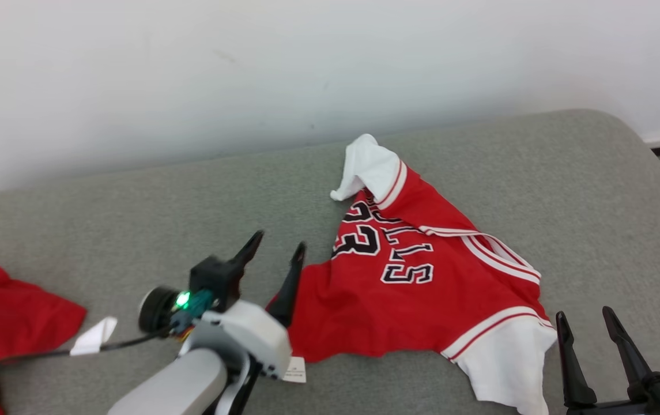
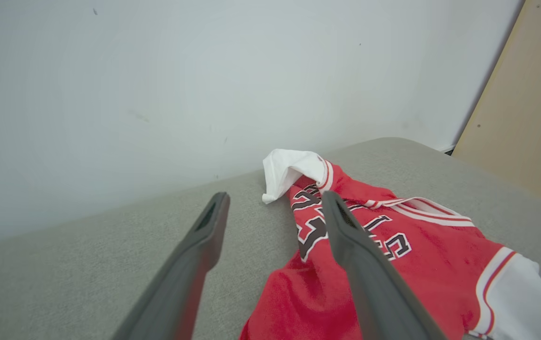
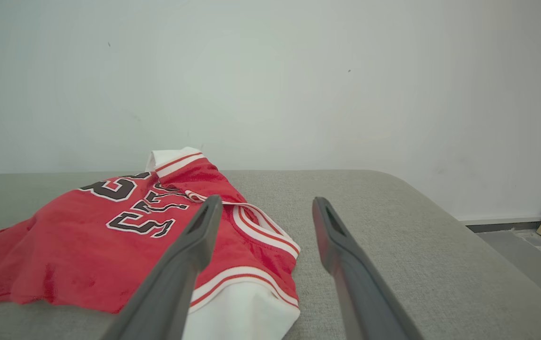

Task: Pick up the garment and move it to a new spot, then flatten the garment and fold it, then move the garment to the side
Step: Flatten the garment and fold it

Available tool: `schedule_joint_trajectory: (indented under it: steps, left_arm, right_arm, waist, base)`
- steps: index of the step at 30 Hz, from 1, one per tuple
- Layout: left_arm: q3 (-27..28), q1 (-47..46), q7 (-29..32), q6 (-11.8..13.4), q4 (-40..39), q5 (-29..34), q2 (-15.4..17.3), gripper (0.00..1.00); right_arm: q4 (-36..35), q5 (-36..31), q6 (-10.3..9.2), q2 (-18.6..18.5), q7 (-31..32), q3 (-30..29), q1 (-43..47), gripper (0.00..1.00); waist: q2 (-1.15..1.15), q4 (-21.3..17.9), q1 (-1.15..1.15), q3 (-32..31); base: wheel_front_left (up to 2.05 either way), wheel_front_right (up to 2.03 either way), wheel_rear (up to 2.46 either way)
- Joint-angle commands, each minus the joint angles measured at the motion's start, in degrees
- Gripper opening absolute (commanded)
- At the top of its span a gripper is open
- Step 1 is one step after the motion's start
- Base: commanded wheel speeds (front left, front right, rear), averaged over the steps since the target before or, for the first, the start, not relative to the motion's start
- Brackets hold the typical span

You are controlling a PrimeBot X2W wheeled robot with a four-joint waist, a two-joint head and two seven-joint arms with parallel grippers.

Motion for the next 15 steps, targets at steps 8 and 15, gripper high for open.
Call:
schedule_joint_trajectory:
  steps: [8,15]
  left_arm:
    - [1.58,7.83,-0.43,-4.92,2.71,-0.93,2.71,1.0]
    - [0.69,9.1,-0.41,-8.83,9.4,-1.26,2.34,1.0]
  right_arm:
    - [-0.23,-0.08,-0.12,-1.26,0.07,1.5,0.03,1.0]
    - [-0.42,0.06,-0.13,-1.41,0.06,1.81,-0.95,1.0]
  waist:
    - [0.0,1.87,0.0,0.41]
    - [0.0,0.51,0.0,2.83]
  base:
    - [0.0,0.0,0.0]
    - [0.0,0.0,0.0]
